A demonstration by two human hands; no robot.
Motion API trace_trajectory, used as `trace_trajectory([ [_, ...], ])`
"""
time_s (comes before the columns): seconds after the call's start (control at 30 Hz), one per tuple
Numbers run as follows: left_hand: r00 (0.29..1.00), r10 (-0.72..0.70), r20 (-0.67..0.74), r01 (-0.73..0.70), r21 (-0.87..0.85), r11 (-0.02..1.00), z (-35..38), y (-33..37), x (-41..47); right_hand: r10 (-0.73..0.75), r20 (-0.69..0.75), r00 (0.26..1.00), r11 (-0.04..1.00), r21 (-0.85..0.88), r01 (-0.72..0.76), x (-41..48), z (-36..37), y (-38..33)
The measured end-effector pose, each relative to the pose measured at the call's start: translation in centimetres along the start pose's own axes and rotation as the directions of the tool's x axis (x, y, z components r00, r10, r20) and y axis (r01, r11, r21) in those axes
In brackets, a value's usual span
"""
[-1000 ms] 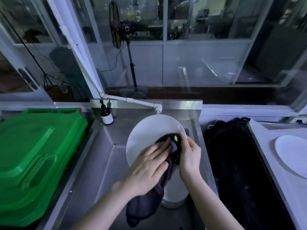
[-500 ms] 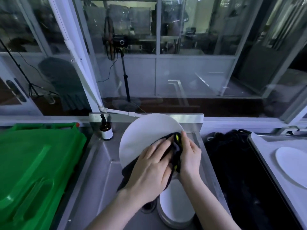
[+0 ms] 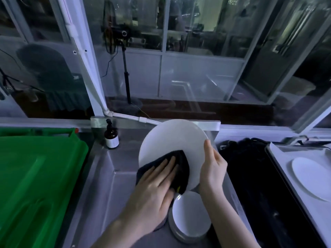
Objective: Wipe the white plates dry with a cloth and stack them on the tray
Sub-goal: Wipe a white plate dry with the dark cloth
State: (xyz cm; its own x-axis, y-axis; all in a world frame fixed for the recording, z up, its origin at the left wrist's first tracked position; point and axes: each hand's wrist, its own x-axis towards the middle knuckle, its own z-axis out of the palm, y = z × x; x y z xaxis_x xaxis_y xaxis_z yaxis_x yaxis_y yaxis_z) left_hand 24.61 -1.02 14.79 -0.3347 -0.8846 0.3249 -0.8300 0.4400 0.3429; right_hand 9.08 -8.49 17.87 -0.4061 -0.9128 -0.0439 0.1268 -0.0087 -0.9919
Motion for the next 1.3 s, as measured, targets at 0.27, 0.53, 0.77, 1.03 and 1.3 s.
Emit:
trace_trajectory([
  [0.27,1.0,-0.001,-0.011,0.0,-0.055,0.998,0.3,-0.6,5.8,0.071,0.104,0.992,0.997,-0.004,-0.071,-1.9,0.8,1.6],
  [0.53,0.976,-0.18,-0.121,0.189,0.071,0.979,-0.9,-1.1,5.2,0.008,0.094,0.996,0.996,0.092,-0.017,1.8,-1.6,-1.3],
  [0.77,0.989,-0.1,-0.11,0.089,-0.096,0.991,1.8,7.4,5.0,0.038,0.122,0.992,0.992,0.115,-0.052,2.2,-2.7,-0.4],
  [1.03,0.977,-0.21,-0.038,0.212,0.08,0.974,-0.3,2.0,11.0,0.12,0.125,0.985,0.983,0.121,-0.135,1.3,-4.5,-1.0],
  [1.3,0.987,-0.095,-0.127,0.1,0.036,0.994,1.4,7.3,5.4,0.036,0.042,0.998,0.988,0.152,-0.042,3.4,-5.6,-3.0],
])
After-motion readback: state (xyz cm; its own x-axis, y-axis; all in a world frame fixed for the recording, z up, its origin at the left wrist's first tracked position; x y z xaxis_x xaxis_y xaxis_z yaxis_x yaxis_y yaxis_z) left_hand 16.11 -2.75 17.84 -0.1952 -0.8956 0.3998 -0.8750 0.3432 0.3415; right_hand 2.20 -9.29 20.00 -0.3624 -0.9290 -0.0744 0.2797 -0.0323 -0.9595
